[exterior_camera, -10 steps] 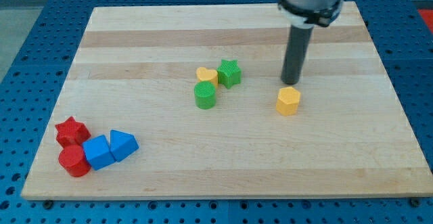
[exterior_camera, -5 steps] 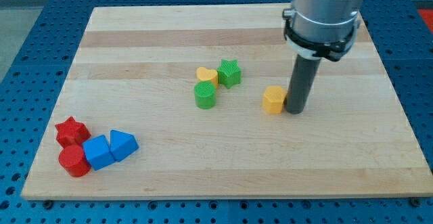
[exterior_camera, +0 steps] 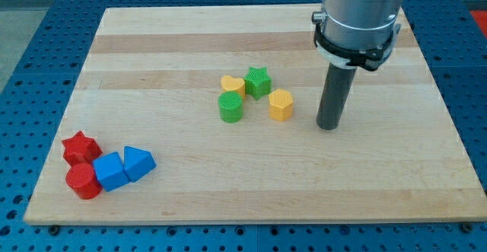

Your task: Move the yellow hexagon below the green star

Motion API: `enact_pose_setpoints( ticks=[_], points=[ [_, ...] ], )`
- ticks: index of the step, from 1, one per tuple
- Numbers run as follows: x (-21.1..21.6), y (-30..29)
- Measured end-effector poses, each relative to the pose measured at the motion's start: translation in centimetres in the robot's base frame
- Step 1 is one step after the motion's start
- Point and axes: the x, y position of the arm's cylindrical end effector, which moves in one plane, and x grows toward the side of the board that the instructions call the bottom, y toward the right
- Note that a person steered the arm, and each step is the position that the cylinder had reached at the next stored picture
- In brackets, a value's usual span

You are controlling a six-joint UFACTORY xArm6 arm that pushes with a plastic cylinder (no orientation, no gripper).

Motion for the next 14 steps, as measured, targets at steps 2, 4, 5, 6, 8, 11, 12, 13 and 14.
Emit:
enact_pose_setpoints(
  ticks=[2,4,5,6,8,11,12,13,14],
  points=[
    [0.0,-2.1],
    [-2.9,-3.2],
    [-2.7,-4.2],
    [-1.3,-5.4],
    [-0.8,-6.8],
    [-1.2,-7.6],
    [-1.2,-7.6],
    [-1.9,-7.8],
    [-2.0,-7.9]
  ],
)
